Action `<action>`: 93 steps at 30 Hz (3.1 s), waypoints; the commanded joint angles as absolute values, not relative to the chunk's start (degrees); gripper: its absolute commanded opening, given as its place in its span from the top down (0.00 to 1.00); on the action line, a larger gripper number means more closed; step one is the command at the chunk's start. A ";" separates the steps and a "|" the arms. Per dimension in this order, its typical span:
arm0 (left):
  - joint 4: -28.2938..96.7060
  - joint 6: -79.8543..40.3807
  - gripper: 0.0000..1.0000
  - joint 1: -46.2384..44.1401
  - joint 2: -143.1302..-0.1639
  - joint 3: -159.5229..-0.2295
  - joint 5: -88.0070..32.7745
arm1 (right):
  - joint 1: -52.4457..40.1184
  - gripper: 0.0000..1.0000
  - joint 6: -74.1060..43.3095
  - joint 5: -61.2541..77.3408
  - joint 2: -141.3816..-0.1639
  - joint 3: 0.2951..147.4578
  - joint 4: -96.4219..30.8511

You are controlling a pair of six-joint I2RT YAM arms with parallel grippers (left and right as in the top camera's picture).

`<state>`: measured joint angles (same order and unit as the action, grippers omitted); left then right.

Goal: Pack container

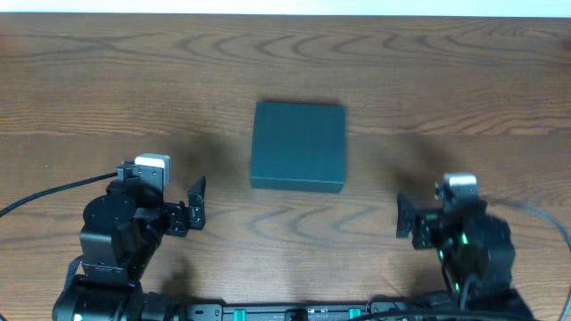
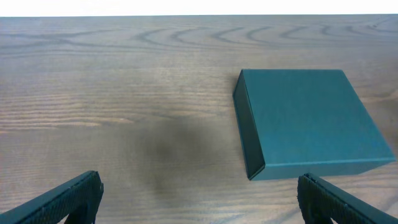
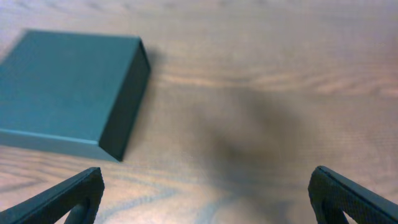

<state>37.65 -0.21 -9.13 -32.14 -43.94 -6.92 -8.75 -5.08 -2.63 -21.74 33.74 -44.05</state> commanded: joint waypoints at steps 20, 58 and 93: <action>37.65 -0.91 0.01 -9.34 -32.14 -43.68 -6.81 | -6.76 0.01 10.92 0.23 -0.27 0.23 -4.27; 37.65 -0.91 0.01 -9.34 -32.14 -43.68 -6.83 | -2.81 0.01 7.14 -0.14 -0.27 0.32 -4.27; 6.17 6.24 0.01 -9.30 -0.08 -7.64 -1.96 | -2.81 0.01 7.14 -0.14 -0.30 0.32 -4.27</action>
<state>11.53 4.64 -9.13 -1.39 -10.37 -4.43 -3.25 7.94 0.03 -0.69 0.60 -4.25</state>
